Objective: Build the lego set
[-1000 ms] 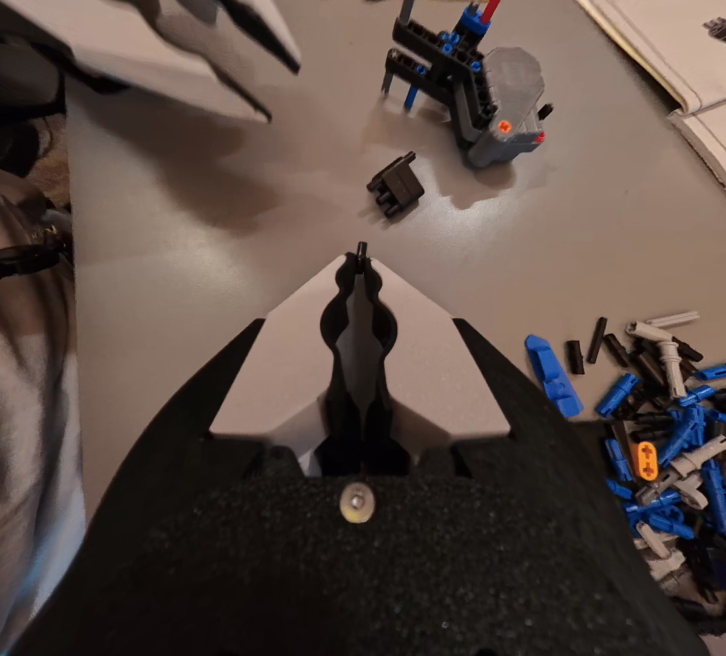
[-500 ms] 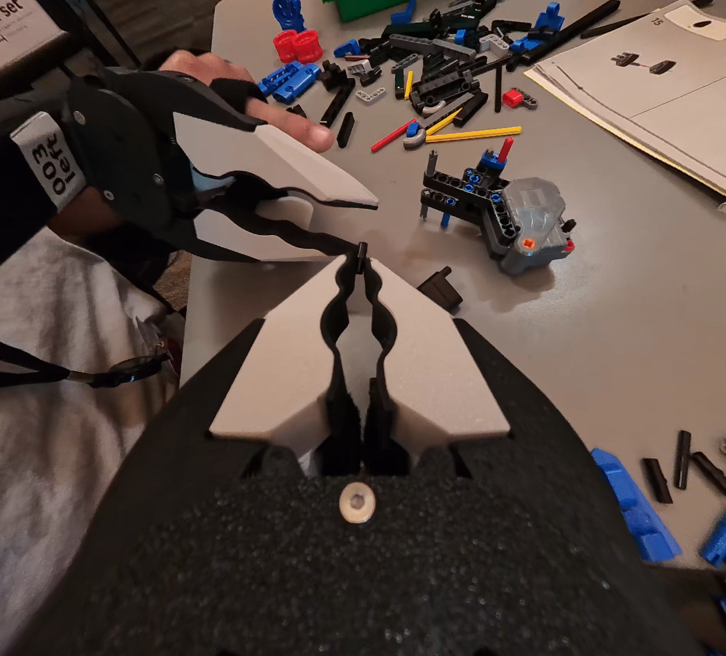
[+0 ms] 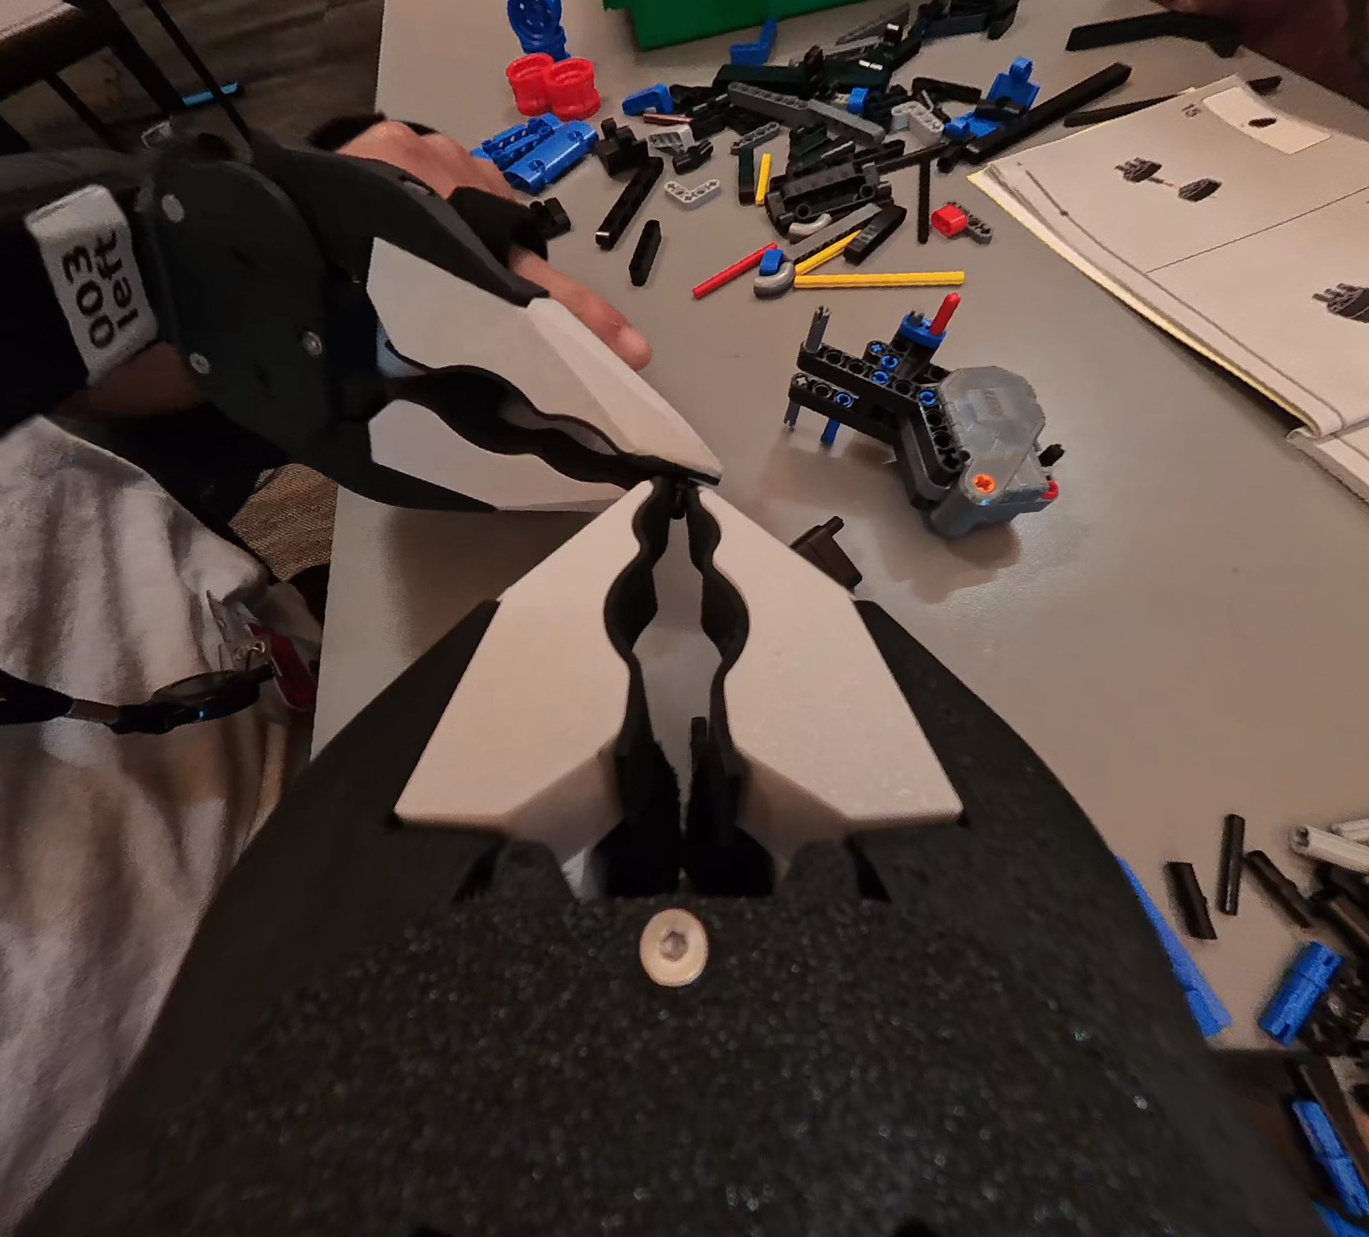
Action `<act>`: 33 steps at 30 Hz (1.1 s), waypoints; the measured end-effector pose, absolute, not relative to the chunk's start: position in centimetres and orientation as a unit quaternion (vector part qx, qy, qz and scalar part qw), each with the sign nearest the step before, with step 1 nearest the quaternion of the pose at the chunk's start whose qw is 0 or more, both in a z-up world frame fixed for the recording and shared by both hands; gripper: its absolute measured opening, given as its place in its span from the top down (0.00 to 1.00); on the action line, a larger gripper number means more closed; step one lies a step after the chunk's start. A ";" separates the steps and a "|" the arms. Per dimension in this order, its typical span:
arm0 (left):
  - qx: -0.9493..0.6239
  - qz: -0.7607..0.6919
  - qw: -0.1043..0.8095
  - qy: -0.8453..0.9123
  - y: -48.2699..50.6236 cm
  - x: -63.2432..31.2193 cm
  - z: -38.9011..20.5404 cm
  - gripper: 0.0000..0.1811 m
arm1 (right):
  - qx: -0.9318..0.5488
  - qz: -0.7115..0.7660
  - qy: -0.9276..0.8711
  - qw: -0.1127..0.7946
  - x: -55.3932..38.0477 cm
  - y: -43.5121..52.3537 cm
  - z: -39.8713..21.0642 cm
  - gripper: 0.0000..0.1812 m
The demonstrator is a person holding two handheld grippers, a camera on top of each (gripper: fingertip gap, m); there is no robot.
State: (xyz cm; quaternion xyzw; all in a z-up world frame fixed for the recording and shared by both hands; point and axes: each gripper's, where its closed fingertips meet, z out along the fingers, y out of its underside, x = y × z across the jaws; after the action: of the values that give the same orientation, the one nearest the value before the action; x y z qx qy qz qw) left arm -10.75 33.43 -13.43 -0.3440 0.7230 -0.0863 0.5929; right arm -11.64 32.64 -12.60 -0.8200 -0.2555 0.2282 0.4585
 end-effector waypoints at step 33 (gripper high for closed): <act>-0.386 -0.145 0.581 0.702 33.0 -10.8 -12.4 0.99 | -0.786 0.226 -0.265 0.511 -11.7 32.7 -11.4 0.97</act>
State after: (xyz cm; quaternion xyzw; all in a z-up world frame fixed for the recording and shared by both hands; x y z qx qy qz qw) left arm -10.77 32.98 -12.37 -0.3865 0.7019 -0.1448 0.5806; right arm -11.70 32.65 -11.42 -0.7857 -0.2653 0.2258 0.5111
